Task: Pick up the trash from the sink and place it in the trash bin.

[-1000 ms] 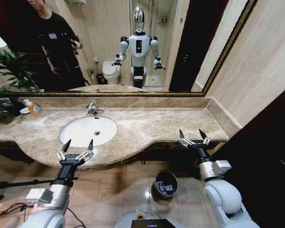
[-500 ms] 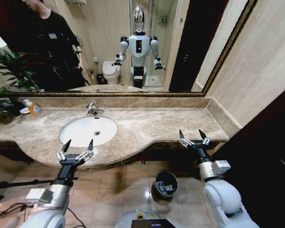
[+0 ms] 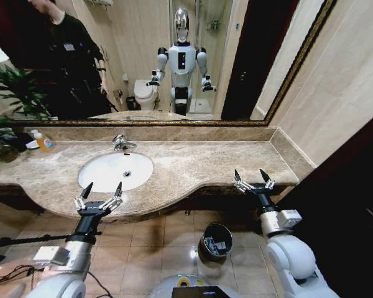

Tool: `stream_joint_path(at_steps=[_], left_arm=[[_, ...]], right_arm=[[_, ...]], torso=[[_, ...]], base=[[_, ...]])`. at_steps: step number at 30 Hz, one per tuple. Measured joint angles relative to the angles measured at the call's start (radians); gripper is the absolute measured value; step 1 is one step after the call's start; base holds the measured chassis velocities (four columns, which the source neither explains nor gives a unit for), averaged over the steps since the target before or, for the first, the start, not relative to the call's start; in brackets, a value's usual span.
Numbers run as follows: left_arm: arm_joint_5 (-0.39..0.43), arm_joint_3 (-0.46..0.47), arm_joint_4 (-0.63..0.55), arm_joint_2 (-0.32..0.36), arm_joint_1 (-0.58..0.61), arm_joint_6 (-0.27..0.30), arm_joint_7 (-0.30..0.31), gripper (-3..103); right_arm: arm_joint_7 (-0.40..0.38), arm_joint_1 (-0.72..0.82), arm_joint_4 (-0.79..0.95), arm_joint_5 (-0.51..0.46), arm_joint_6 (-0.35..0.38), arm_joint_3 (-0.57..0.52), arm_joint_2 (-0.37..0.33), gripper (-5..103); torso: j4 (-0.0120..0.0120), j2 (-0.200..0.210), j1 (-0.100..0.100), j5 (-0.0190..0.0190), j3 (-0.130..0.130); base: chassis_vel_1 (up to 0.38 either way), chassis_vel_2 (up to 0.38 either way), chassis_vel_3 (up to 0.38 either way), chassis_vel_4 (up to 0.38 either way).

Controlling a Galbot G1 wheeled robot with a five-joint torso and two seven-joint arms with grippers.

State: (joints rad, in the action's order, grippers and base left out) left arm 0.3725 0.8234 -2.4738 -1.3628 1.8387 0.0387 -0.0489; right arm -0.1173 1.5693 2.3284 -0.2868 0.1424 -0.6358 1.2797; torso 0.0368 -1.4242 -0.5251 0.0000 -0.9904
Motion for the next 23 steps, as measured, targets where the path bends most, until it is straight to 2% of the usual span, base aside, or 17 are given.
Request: stream_joint_path(at_steps=[23], left_arm=[[0.000,0.000,0.000,0.000,0.000,0.000,0.000,100]], right_arm=[[0.000,0.000,-0.001,0.000,-0.001,0.000,0.000,100]], torso=[[0.0000,0.000,0.000,0.0000,0.000]], base=[[0.000,0.000,0.000,0.000]])
